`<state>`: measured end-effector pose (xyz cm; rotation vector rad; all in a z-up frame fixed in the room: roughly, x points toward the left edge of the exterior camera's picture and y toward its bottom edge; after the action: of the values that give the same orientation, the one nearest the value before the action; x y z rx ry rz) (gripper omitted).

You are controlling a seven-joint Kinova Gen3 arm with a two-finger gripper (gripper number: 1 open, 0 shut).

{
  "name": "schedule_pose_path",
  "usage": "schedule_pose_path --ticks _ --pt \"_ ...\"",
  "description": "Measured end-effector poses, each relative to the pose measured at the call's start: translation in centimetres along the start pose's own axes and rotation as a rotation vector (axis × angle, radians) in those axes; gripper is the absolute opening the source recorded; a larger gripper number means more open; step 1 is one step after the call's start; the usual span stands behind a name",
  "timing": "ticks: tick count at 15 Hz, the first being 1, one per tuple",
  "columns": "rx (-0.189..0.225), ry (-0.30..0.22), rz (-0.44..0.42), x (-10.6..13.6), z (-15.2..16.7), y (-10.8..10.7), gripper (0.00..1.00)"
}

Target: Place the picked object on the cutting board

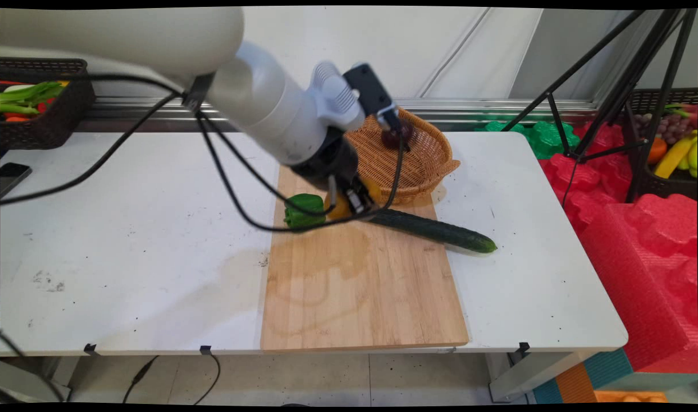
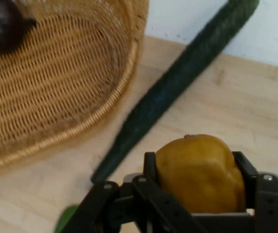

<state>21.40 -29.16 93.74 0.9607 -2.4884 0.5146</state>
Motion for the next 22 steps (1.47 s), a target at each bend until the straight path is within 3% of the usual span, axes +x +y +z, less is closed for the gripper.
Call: schedule_pose_path --ticks 9,22 --pt "-0.025 -0.058 -0.021 -5.1 4.3 2.7 0.00" --pt "-0.058 -0.062 -0.002 -7.3 10.6 4.0 0.00"
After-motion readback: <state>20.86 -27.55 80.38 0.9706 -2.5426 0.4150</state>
